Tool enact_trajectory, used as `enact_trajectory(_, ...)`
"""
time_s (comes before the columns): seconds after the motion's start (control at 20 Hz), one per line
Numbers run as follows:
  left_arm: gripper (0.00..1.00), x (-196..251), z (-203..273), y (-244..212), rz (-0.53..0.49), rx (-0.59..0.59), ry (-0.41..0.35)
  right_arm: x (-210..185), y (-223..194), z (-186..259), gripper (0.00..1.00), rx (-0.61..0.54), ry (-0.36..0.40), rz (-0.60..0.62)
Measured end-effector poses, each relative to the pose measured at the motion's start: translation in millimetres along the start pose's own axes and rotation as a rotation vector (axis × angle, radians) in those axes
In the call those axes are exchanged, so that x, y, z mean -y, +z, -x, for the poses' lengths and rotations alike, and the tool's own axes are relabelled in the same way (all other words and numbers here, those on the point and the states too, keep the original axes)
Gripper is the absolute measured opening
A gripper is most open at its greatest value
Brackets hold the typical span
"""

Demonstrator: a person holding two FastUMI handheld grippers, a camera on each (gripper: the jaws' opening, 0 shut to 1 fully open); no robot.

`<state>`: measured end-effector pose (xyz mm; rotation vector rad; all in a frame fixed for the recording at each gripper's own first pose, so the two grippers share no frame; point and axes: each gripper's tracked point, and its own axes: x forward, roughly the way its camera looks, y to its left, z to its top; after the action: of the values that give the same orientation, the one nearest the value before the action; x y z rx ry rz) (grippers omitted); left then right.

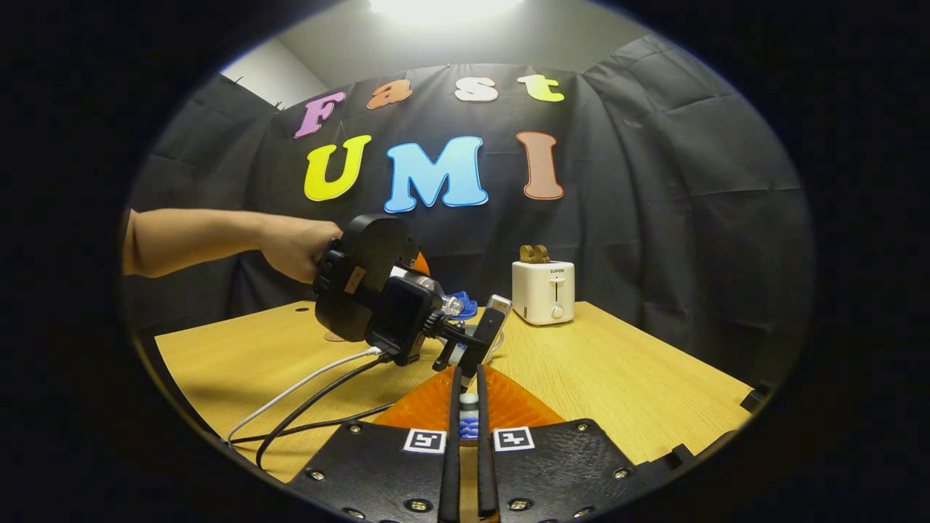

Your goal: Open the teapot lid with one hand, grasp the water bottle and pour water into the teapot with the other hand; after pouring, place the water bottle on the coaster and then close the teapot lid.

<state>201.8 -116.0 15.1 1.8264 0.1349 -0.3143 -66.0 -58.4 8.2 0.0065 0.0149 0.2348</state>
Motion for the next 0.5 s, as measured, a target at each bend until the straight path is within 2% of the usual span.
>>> enact_trajectory(0.15, 0.87, 10, 6, -14, 0.201, 0.028, 0.007, 0, 10, -2, 0.10, 0.016, 0.000, 0.014)
enact_trajectory(0.4, 0.87, 22, 30, -65, 0.551, 0.009, 0.067, -16, 19, -11, 0.10, 0.027, 0.032, 0.020)
enact_trajectory(0.5, 0.87, 35, 41, -90, 0.687, -0.013, 0.063, -22, 21, -16, 0.10, 0.026, 0.051, 0.020)
